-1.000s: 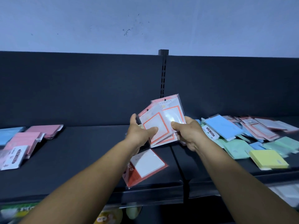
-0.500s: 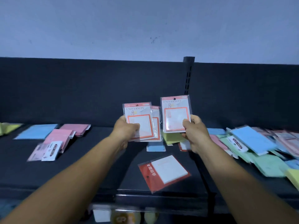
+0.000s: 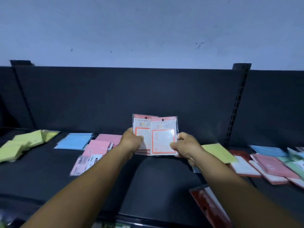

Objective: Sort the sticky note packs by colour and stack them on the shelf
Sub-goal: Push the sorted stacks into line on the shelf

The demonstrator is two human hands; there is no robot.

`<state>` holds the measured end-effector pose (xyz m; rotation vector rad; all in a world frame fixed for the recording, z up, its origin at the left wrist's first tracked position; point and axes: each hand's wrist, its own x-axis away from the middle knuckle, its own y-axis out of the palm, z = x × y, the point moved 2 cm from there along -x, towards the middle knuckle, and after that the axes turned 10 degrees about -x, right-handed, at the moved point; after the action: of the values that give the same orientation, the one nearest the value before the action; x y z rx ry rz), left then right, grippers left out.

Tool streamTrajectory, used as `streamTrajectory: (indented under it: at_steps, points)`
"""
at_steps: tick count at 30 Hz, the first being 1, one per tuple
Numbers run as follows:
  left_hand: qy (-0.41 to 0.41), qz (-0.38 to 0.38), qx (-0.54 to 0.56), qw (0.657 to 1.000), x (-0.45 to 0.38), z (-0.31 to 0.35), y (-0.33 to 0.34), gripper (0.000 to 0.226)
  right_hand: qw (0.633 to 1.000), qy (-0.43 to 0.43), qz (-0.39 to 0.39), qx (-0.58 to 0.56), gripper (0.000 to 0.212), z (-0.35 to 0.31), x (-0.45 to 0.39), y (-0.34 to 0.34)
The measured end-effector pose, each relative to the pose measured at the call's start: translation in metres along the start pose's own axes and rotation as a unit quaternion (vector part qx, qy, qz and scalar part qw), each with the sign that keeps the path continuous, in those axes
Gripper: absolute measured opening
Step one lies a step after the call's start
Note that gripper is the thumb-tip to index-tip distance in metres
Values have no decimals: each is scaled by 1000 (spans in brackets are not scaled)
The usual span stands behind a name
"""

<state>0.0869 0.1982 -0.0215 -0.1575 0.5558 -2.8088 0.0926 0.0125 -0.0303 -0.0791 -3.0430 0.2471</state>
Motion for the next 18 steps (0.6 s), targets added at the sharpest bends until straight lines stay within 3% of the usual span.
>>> streamTrajectory:
  at_steps: [6, 9, 15, 18]
  points:
    - [16, -85, -11, 996, -25, -5, -6, 31, 997, 0, 39, 70, 20, 7, -21, 45]
    - [72, -102, -64, 990, -32, -4, -7, 31, 989, -11, 71, 130, 19, 3, -25, 56]
    - [102, 11, -196, 975, -54, -6, -12, 25, 984, 9, 108, 141, 27, 2, -27, 71]
    - [128, 24, -263, 956, -58, -6, -13, 36, 978, 21, 100, 180, 30, -1, -24, 72]
